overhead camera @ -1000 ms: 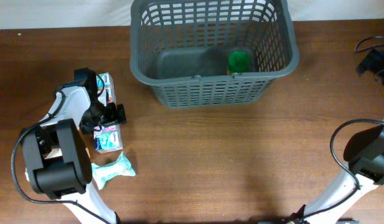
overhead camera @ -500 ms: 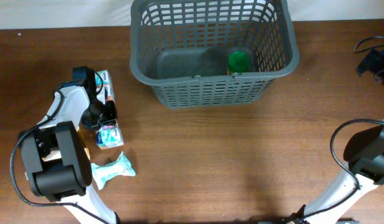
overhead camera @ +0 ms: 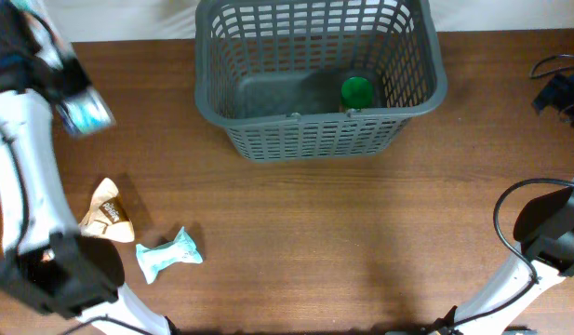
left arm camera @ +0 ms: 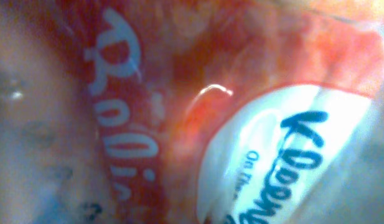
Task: Pack container
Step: 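Lift the tissue pack with the left gripper and carry it toward the basket, then lower the tissue pack into the basket and open the left gripper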
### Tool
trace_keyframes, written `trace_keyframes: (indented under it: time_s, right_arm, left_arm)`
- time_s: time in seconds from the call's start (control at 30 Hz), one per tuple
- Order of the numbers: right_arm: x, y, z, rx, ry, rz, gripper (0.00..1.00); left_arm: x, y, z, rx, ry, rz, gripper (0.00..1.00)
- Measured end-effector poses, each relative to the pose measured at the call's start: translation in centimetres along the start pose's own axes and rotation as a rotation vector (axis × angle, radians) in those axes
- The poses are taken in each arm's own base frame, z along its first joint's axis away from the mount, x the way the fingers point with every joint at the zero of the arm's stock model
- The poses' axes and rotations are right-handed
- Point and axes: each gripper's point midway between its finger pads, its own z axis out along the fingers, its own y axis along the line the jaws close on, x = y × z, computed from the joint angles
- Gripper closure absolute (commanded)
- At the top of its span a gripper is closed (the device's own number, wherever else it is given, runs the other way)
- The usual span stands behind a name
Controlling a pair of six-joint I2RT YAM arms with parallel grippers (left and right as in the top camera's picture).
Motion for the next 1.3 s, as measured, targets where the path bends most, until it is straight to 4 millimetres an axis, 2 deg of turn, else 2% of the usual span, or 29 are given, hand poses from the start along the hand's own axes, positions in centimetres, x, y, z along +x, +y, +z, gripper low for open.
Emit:
trace_keyframes:
  time_s: [0.07,0.1,0.13,0.2,0.27,0.33,0.37,0.43,0.53,0.67,0.8,1.07,1.13,1.3]
  right_arm:
    - [0.0,0.0,0.0,0.000,0.000,0.000,0.01]
    - [0.0,0.0,0.0,0.000,0.000,0.000,0.01]
    - [0.0,0.0,0.0,0.000,0.000,0.000,0.01]
    - [0.0,0.0,0.0,0.000,0.000,0.000,0.01]
    - [0.0,0.0,0.0,0.000,0.000,0.000,0.01]
    - [0.0,0.0,0.0,0.000,0.000,0.000,0.01]
    - [0.0,0.0,0.0,0.000,0.000,-0.001,0.01]
    - [0.0,0.0,0.0,0.000,0.000,0.000,0.01]
    - [0.0,0.0,0.0,0.000,0.000,-0.001,0.01]
    - [0.0,0.0,0.0,0.000,0.000,0.000,0.01]
    - [0.0,0.0,0.0,0.000,0.000,-0.001,0.01]
    - [0.0,0.0,0.0,0.000,0.000,0.000,0.01]
    - [0.0,0.0,0.0,0.000,0.000,-0.001,0.01]
    - [0.0,0.0,0.0,0.000,0.000,0.000,0.01]
  left_arm:
    - [-4.3,-2.7,-5.8,0.067,-0.173,0.027,0.98]
    - [-5.7,-4.4,-8.5,0.103,-0.246,0.048,0.98]
    - [-6.9,-7.1,-12.0,0.160,-0.329,0.083,0.98]
    - [-7.1,-12.1,-16.7,0.264,-0.421,0.148,0.98]
    - [-5.4,-18.0,-20.1,0.391,-0.457,0.229,0.98]
    - [-3.5,-21.8,-21.0,0.461,-0.440,0.295,0.98]
    - [-2.5,-23.6,-20.7,0.481,-0.425,0.328,0.98]
    - [-0.7,-26.6,-18.9,0.486,-0.381,0.390,0.98]
    - [2.1,-30.3,-13.9,0.446,-0.296,0.465,0.98]
    - [5.4,-32.8,-6.4,0.387,-0.177,0.530,0.98]
    - [7.3,-33.4,-2.5,0.364,-0.103,0.550,0.94]
    - [9.1,-34.2,-0.1,0.388,-0.041,0.570,0.69]
    - [9.3,-34.2,0.1,0.388,-0.036,0.573,0.65]
    - [9.5,-34.1,0.1,0.387,-0.025,0.577,0.64]
